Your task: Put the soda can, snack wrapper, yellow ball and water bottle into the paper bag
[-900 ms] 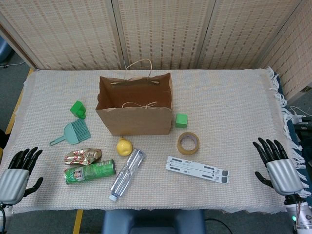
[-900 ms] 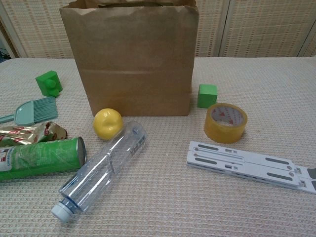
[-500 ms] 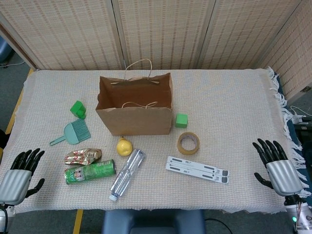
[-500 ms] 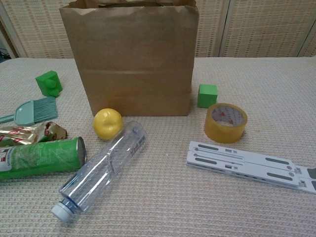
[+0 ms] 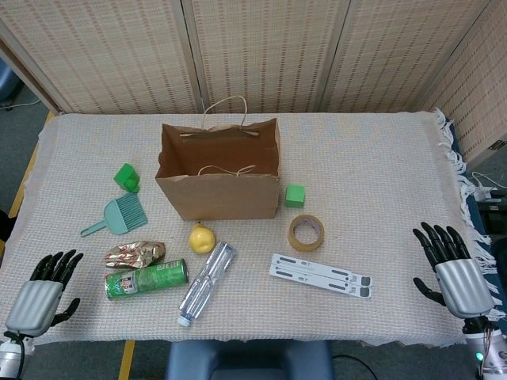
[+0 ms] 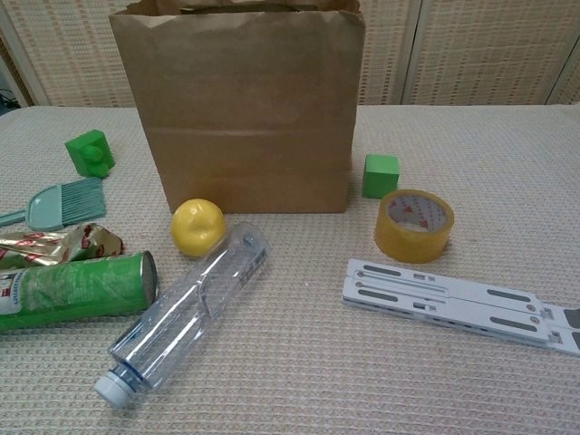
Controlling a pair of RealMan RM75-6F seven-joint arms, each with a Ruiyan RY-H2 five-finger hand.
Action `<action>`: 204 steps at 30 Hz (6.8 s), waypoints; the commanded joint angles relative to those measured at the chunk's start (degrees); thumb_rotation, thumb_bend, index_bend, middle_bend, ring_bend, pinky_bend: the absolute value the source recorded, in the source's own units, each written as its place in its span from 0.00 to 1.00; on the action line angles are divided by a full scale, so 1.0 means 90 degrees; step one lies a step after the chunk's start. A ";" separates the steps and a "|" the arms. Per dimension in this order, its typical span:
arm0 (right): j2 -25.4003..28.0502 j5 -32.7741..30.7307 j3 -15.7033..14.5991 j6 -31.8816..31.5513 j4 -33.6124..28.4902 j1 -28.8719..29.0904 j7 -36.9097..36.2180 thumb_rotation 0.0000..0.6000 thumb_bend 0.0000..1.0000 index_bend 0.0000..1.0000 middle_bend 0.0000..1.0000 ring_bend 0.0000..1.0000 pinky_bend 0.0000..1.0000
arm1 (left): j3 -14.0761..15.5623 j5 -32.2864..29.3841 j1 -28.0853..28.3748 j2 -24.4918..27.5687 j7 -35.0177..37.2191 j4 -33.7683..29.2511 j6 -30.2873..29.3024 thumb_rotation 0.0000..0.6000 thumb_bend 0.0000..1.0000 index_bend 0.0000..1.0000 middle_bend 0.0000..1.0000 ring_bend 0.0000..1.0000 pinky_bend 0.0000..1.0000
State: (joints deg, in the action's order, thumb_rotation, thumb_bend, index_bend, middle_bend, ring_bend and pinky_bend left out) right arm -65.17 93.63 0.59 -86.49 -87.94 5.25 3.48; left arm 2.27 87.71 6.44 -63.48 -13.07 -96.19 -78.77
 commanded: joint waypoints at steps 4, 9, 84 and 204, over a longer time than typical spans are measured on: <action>0.0009 -0.0002 -0.0016 0.0018 -0.0014 -0.0003 -0.0012 1.00 0.13 0.00 0.00 0.00 0.00 | 0.0049 -0.0308 0.0241 -0.0245 -0.0751 -0.0360 0.0599 1.00 0.35 0.03 0.00 0.02 0.20; 0.0023 -0.0003 -0.0029 0.0023 -0.0034 -0.0011 -0.0019 1.00 0.13 0.00 0.00 0.00 0.00 | -0.0038 -0.0632 0.0475 -0.0534 -0.1157 -0.0433 0.1013 1.00 0.35 0.09 0.03 0.06 0.24; 0.0083 -0.0128 -0.0019 0.0194 -0.0201 0.0040 -0.0220 1.00 0.13 0.00 0.00 0.00 0.00 | -0.0858 -0.1716 0.1086 -0.0154 -0.2536 -0.1862 -0.0681 1.00 0.58 0.61 0.68 0.69 0.77; 0.0265 -0.0516 -0.0064 0.0787 -0.0685 0.0210 -0.0276 1.00 0.13 0.00 0.00 0.00 0.00 | -0.0507 -0.4764 0.3236 -0.1654 -0.4177 0.0608 0.2238 1.00 0.33 0.00 0.00 0.00 0.06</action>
State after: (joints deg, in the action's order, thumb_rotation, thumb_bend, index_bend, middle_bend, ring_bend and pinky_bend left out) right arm -62.79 88.97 0.01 -79.41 -94.10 7.15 0.99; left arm -2.79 46.44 34.99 -77.95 -49.55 -91.33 -59.21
